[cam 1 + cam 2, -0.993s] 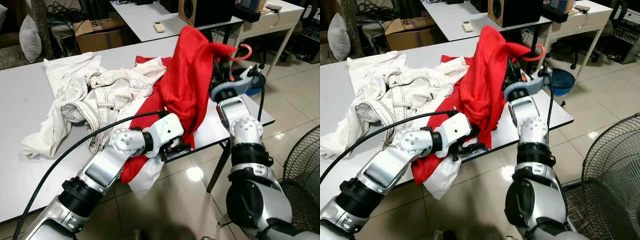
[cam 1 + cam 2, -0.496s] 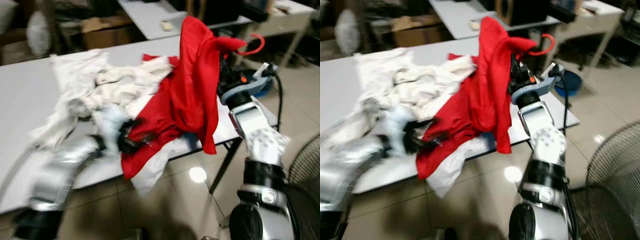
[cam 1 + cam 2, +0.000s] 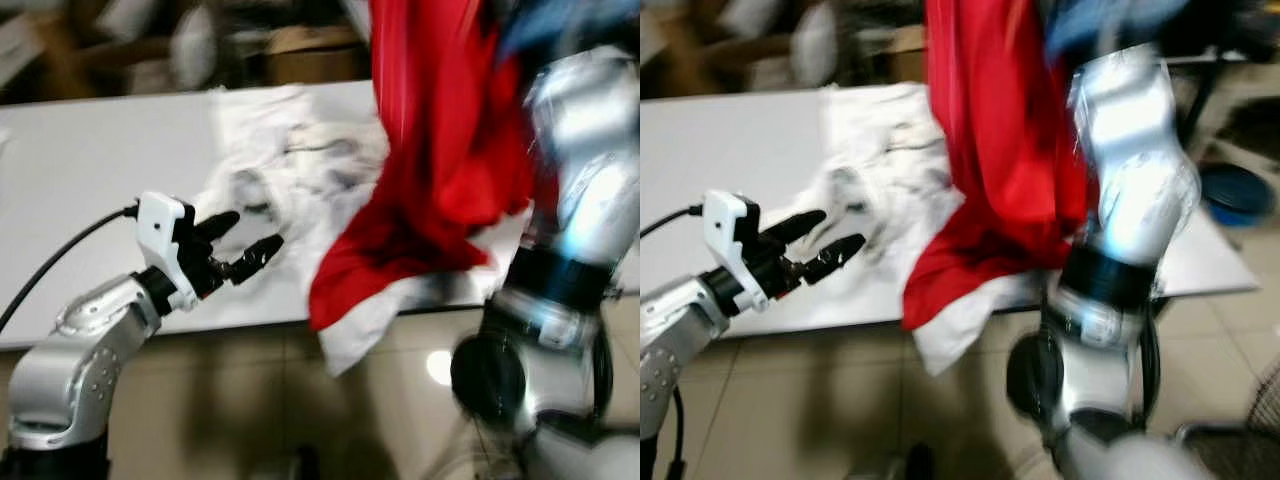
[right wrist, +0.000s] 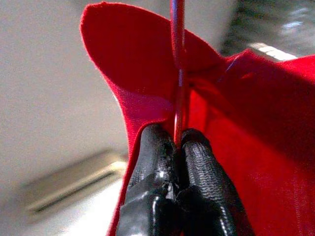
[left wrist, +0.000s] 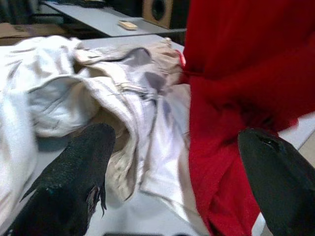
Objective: Hang hanger
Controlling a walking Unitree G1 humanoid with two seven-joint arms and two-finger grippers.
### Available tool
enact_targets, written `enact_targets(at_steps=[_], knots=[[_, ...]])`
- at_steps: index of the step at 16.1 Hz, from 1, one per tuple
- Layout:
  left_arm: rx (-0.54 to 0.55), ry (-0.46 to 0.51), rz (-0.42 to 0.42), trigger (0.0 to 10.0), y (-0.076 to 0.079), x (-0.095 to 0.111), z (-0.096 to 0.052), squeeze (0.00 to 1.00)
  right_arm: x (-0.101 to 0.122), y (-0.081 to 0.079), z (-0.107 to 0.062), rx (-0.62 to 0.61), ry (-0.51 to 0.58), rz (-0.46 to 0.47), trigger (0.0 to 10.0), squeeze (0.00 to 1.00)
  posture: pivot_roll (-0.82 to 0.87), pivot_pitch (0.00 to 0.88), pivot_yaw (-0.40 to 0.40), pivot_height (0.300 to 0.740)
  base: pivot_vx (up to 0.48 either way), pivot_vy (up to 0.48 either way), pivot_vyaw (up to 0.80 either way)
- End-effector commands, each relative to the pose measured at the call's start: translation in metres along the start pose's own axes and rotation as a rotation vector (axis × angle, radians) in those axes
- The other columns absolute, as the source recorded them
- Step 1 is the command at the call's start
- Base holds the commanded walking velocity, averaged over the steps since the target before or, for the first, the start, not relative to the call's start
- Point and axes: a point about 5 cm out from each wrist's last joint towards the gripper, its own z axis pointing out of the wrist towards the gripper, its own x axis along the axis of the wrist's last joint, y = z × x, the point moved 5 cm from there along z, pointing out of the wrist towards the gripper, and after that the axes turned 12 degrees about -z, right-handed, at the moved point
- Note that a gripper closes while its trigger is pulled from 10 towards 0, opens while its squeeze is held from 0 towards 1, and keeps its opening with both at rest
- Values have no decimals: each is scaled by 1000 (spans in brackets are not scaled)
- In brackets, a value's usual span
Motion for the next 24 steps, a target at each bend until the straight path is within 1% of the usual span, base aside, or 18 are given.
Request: enact_targets(at_steps=[1, 3, 5, 6, 7, 9, 10, 11, 12, 14, 15, 17, 18, 19, 20, 21, 22, 24], knots=[[6, -13, -9, 10000, 1, -2, -1, 1000, 8, -20, 9, 70, 34, 51, 10000, 0, -106, 0, 48, 740, 0, 0, 800], [2, -13, -17, 10000, 5, -3, -3, 1000, 11, -23, 12, 84, 30, 55, 10000, 0, -100, 0, 40, 740, 0, 0, 800], [-5, -41, -14, 10000, 10, -10, -5, 1000, -6, 0, 0, 3, -41, 51, 10000, 0, -88, 0, 26, 740, 0, 0, 800], [3, -35, -20, 10000, 10, -11, -6, 1000, -19, 18, -13, -58, -91, 40, 10000, 0, -83, 0, 21, 740, 0, 0, 800], [8, -35, -22, 10000, 10, -11, -6, 1000, -24, 24, -18, -81, -109, 44, 10000, 0, -80, 0, 17, 740, 0, 0, 800], [29, -44, -22, 10000, 8, -13, -10, 1000, -44, 49, -45, -175, -176, 54, 10000, 0, -66, 0, 1, 740, 0, 0, 800], [57, -62, -19, 10000, 5, -20, -15, 1000, -65, 74, -80, -281, -253, 33, 10000, 0, -52, 0, -9, 740, 0, 0, 800], [84, -77, -16, 10000, 2, -26, -16, 1000, -79, 94, -105, -377, -300, 21, 10000, 0, -49, 0, -12, 740, 0, 0, 800], [109, -74, -23, 10000, -1, -28, -16, 1000, -85, 109, -123, -442, -311, 42, 10000, 0, -49, 0, -12, 740, 0, 0, 800], [155, -61, -30, 10000, -8, -30, -17, 1000, -94, 125, -141, -508, -329, 57, 10000, 0, -48, 0, -11, 740, 0, 0, 800], [179, -62, -31, 10000, -12, -33, -17, 1000, -97, 127, -141, -511, -337, 59, 10000, 0, -48, 0, -11, 740, 0, 0, 800], [158, -91, -39, 10000, -7, -42, -18, 1000, -96, 112, -115, -433, -324, 65, 10000, 0, -44, 0, -15, 740, 0, 0, 800], [145, -90, -40, 10000, -4, -43, -18, 1000, -90, 99, -96, -375, -291, 80, 10000, 0, -42, 0, -18, 740, 0, 0, 800], [135, -81, -46, 10000, -1, -42, -18, 1000, -78, 80, -73, -287, -242, 101, 10000, 0, -40, 0, -22, 740, 0, 0, 800], [133, -79, -47, 10000, -1, -41, -18, 1000, -68, 65, -57, -223, -209, 103, 10000, 0, -41, 0, -24, 740, 0, 0, 800], [131, -75, -48, 10000, 0, -41, -18, 1000, -51, 41, -32, -134, -157, 101, 10000, 0, -39, 0, -27, 740, 0, 0, 800], [128, -73, -49, 10000, 1, -41, -17, 1000, -38, 26, -18, -82, -112, 126, 10000, 0, -39, 0, -30, 740, 0, 0, 800], [126, -71, -49, 10000, 2, -42, -17, 1000, -27, 19, -10, -52, -90, 130, 10000, 0, -38, 0, -34, 740, 0, 0, 800]])
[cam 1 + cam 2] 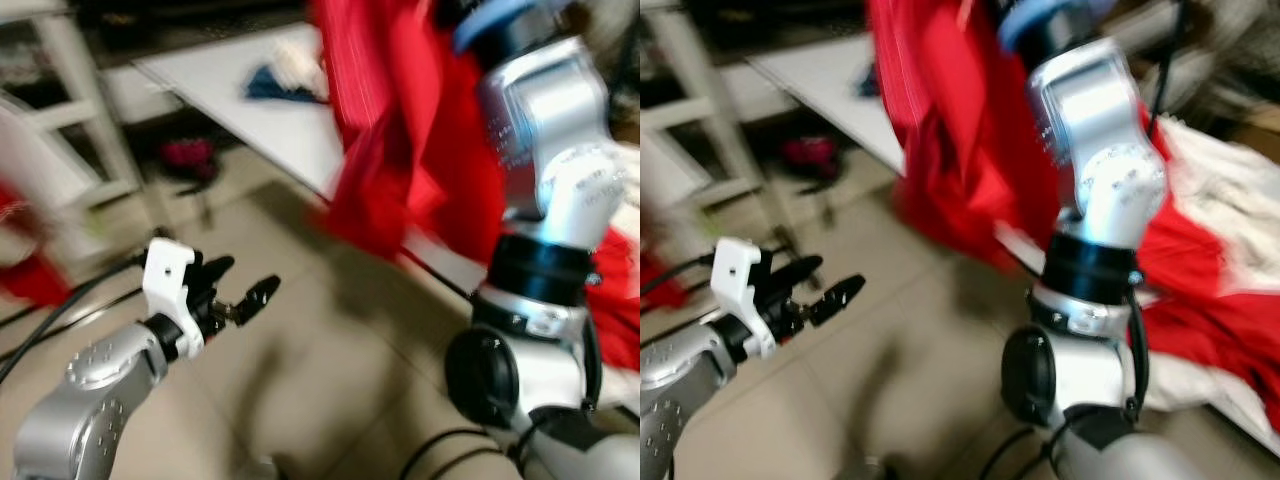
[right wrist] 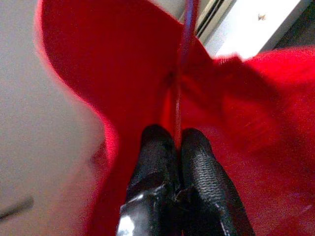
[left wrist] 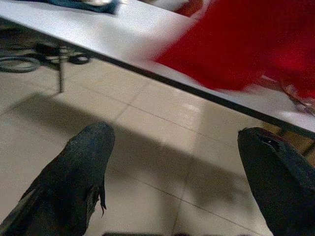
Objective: Hang hanger
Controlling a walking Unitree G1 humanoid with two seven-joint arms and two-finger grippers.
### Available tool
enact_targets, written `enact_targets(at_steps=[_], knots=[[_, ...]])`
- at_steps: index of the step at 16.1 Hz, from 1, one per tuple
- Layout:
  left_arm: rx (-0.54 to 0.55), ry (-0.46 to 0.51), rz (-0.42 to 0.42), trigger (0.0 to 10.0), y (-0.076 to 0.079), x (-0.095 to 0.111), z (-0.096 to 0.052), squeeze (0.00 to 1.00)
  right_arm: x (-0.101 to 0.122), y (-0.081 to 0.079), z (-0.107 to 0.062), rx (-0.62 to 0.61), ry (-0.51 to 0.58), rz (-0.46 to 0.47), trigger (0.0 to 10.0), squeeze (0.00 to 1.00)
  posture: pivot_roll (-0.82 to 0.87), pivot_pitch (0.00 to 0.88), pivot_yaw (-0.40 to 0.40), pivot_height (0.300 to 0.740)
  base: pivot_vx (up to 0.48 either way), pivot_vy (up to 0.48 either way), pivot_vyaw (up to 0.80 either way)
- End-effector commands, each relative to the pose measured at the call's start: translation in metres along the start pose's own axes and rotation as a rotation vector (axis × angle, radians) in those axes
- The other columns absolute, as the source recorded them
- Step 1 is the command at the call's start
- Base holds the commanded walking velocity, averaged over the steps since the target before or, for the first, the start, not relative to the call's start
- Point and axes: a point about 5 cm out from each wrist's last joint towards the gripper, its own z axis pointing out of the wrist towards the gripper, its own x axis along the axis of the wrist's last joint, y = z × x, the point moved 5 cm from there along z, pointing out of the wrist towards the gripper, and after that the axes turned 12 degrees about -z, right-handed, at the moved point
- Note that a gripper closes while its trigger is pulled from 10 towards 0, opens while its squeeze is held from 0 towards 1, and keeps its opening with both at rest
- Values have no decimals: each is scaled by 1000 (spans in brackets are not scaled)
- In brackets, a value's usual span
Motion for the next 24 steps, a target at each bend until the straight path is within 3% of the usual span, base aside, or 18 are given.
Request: enact_targets(at_steps=[1, 3, 8, 9, 10, 12, 15, 16, 17, 18, 19, 20, 21, 22, 23, 24], knots=[[-1, 11, 20, 10000, 2, 3, 0, 1000, 6, 6, -3, -17, 20, 0, 10000, 0, -40, 0, -36, 740, 0, 0, 800], [1, 0, 24, 10000, 4, 0, -1, 1000, -12, 35, -21, -126, -53, -23, 10000, 0, -36, 0, -41, 740, 0, 0, 800], [-11, -40, 57, 10000, 6, -7, 0, 1000, -50, 88, -69, -341, -187, -137, 10000, 0, -35, 0, -40, 740, 0, 0, 800], [-30, -64, 76, 10000, 9, -11, 0, 1000, -62, 105, -88, -404, -233, -187, 10000, 0, -36, 0, -39, 740, 0, 0, 794], [-40, -78, 92, 10000, 11, -13, 1, 1000, -69, 112, -100, -419, -254, -207, 10000, 0, -36, 0, -41, 740, 0, 0, 800], [-40, -83, 110, 10000, 12, -14, 2, 1000, -78, 118, -114, -426, -309, -281, 10000, 0, -34, 0, -44, 740, 0, 0, 800], [82, -57, 209, 10000, -8, -7, 4, 1000, -95, 138, -148, -475, -518, -590, 10000, 0, -25, 0, -53, 740, 0, 0, 267], [100, -50, 213, 10000, -11, -6, 5, 1000, -94, 141, -152, -487, -531, -639, 10000, 0, -25, 0, -52, 740, 0, 0, 0], [145, -25, 228, 10000, -17, -3, 9, 1000, -90, 151, -166, -539, -561, -764, 10000, 0, -24, 0, -52, 740, 0, 0, 0], [156, -16, 234, 10000, -19, -2, 11, 1000, -88, 154, -171, -559, -571, -790, 10000, 0, -24, 0, -51, 740, 0, 0, 0], [190, -5, 241, 10000, -23, -2, 14, 812, -87, 158, -181, -566, -601, -865, 10000, 0, -26, 0, -49, 740, 0, 0, 0], [228, 2, 238, 10000, -29, -2, 15, 796, -89, 162, -193, -564, -651, -920, 10000, 0, -26, 0, -49, 740, 0, 0, 0], [258, 7, 247, 10000, -35, 0, 14, 804, -90, 163, -201, -558, -686, -944, 10000, 0, -25, 0, -45, 740, 0, 0, 0], [264, 13, 238, 10000, -40, 4, 12, 933, -91, 163, -204, -547, -707, -946, 10000, 0, -26, 0, -44, 740, 0, 0, 0], [264, 18, 245, 10000, -47, 10, 8, 1000, -93, 161, -206, -504, -744, -937, 10000, 0, -27, 0, -48, 740, 0, 0, 0], [264, 9, 295, 10000, -55, 17, 5, 1000, -96, 157, -208, -441, -795, -924, 10000, 0, -20, 0, -54, 740, 0, 0, 0]])
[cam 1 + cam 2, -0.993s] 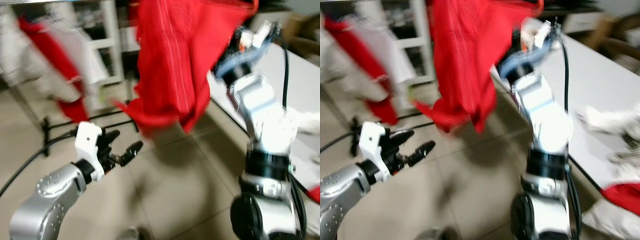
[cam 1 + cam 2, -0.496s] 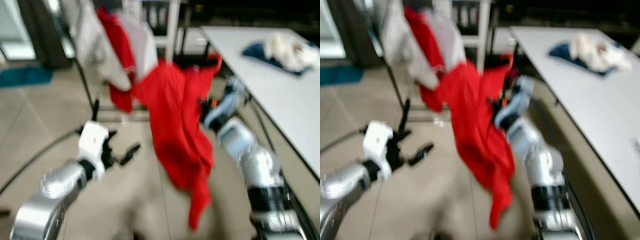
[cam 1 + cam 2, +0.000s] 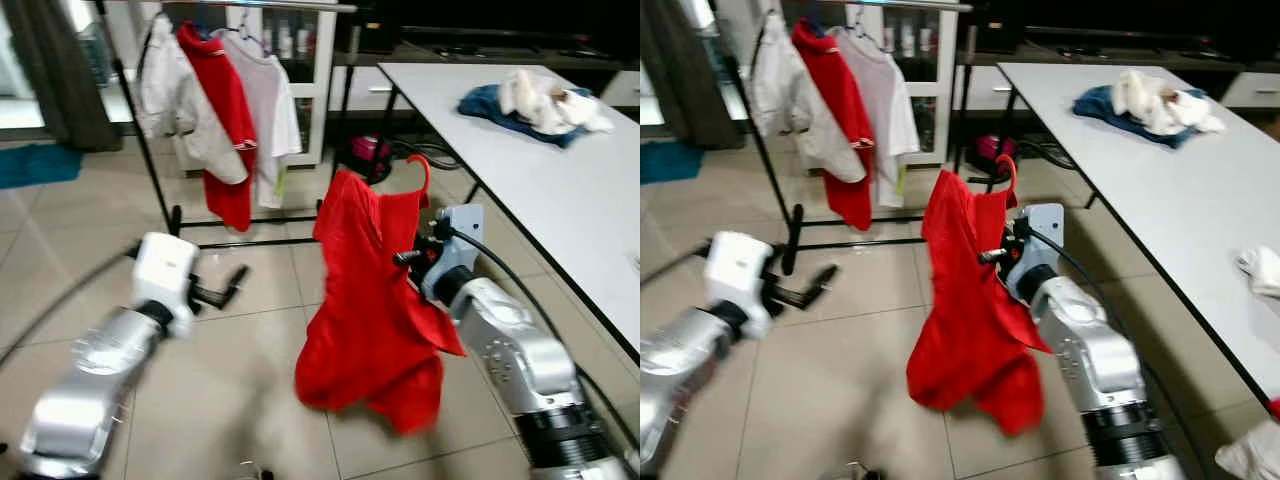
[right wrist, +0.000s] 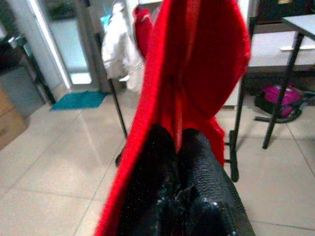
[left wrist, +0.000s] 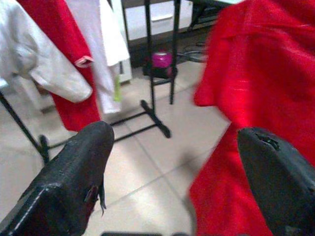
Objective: Hang hanger
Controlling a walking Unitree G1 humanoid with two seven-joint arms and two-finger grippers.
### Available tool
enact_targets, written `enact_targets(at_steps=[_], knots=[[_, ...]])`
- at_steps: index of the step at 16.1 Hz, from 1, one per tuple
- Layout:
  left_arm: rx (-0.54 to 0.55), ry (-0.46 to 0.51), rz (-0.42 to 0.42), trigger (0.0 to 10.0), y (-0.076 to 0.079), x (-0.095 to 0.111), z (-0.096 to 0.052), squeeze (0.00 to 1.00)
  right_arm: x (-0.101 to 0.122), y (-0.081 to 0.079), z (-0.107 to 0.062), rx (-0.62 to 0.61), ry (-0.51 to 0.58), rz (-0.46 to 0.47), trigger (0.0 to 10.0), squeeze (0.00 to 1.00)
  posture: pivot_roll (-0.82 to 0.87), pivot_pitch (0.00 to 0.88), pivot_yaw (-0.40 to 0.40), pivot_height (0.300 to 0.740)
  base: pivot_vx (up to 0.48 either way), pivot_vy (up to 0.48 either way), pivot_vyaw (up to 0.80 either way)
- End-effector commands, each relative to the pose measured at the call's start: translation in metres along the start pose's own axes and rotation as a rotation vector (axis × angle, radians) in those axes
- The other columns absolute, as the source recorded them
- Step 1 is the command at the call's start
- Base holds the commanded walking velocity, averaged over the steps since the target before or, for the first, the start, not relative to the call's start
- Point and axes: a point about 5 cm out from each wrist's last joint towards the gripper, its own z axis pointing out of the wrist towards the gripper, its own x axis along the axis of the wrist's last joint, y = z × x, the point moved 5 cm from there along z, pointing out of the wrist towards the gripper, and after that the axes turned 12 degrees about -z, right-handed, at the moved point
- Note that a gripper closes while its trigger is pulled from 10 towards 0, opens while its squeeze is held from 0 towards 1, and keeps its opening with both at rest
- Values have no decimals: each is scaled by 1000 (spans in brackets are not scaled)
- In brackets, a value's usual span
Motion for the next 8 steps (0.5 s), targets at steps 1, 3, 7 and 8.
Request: enact_targets(at_steps=[1, 3, 7, 8], knots=[[-3, 16, 76, 10000, -14, 9, 0, 1000, 14, -10, -2, 119, 26, -36, 10000, 0, -15, 0, -60, 740, 0, 0, 0], [13, 12, 126, 10000, -32, 14, -4, 1000, 21, -16, -6, 224, 34, -37, 10000, 0, -26, 0, -49, 740, 0, 0, 0], [-176, 33, 137, 10000, -13, 15, -3, 0, 56, -32, -18, 434, 123, 8, 10000, 0, -26, 11, -63, 740, 0, 0, 0], [-218, 24, 136, 10000, -9, 12, -3, 0, 62, -38, -22, 492, 141, 22, 10000, 0, -24, 15, -68, 740, 0, 0, 0]])
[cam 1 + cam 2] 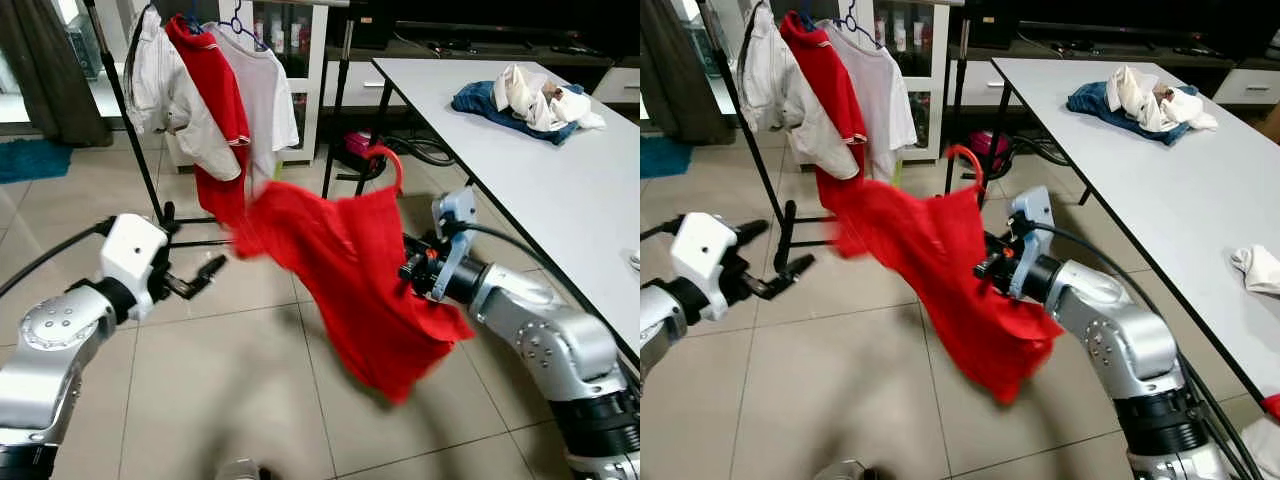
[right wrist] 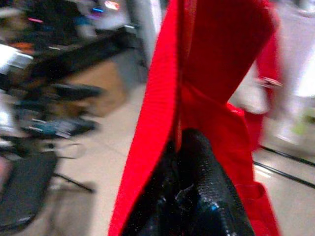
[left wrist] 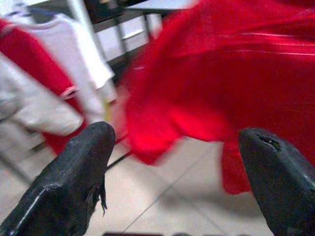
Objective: Hang hanger
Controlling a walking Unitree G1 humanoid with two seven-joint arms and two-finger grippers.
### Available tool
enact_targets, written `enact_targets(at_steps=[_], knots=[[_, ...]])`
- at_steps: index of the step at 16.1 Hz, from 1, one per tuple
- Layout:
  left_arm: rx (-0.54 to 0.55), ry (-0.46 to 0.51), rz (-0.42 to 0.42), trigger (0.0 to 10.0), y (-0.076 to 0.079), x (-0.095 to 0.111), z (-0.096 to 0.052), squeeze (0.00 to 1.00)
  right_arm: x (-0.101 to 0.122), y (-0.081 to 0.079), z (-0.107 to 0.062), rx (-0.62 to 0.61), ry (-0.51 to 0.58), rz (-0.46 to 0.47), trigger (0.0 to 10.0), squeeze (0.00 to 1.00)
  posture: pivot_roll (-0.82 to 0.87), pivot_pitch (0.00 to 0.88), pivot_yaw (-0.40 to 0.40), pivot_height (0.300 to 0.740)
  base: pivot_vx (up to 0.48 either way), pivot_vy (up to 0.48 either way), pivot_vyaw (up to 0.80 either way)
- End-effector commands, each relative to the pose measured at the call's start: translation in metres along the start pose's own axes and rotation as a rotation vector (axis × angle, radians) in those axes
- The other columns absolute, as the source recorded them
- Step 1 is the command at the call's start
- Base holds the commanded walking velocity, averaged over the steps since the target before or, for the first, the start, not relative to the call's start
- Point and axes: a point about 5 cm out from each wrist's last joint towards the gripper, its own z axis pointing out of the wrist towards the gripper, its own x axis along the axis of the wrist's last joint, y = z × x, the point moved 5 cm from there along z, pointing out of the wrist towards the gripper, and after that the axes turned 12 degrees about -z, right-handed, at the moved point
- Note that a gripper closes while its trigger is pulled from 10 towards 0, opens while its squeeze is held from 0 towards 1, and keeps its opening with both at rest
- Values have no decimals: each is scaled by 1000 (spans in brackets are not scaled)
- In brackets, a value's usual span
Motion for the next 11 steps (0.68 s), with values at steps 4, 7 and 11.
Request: enact_targets(at_steps=[4, 7, 11], knots=[[-48, 25, 56, 4980, 0, 6, 7, 0, 34, -23, -6, 187, 110, 23, 10000, 0, -22, 17, -74, 740, 0, 0, 0], [-46, 94, 104, 8157, 2, 22, 3, 0, 32, -25, -9, 209, 99, 34, 10000, 0, -19, 16, -70, 740, 0, 0, 0], [-5, 50, 112, 10000, -5, 9, 0, 0, 34, -27, -10, 238, 108, 59, 10000, 0, -8, 13, -79, 740, 0, 0, 0]])
